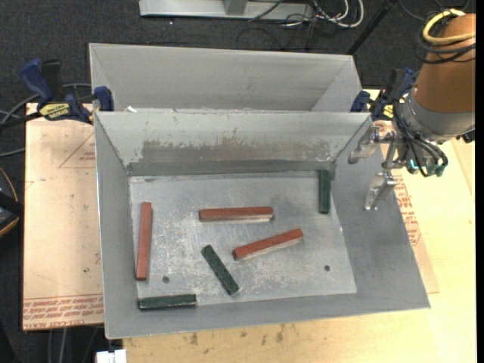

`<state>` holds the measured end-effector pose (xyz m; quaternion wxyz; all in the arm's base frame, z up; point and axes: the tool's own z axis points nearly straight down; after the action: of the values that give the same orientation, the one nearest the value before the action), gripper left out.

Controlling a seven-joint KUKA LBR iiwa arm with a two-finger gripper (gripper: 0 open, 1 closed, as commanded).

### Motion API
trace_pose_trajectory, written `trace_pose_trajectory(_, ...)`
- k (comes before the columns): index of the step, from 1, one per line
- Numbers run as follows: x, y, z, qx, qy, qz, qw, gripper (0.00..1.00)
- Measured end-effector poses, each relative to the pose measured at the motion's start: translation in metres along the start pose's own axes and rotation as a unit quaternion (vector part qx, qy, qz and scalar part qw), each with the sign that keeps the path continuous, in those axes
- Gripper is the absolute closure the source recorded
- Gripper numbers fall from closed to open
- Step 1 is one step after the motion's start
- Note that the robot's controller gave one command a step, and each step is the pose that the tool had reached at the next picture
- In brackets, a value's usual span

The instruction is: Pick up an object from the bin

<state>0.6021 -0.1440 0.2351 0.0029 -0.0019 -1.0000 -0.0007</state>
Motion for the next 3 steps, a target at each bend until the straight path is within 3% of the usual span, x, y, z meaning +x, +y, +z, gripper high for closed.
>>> trace_pose_trajectory(1,-0.001,0.001,-0.005,0.001,-0.0039,-0.002,1.0000,0.00)
trace_pose_trajectory(2,-0.005,0.017,0.051,0.001,-0.0069,-0.015,0.9999,0.00)
trace_pose_trajectory(3,0.009,0.039,0.120,0.000,-0.0054,0.016,0.9998,0.00)
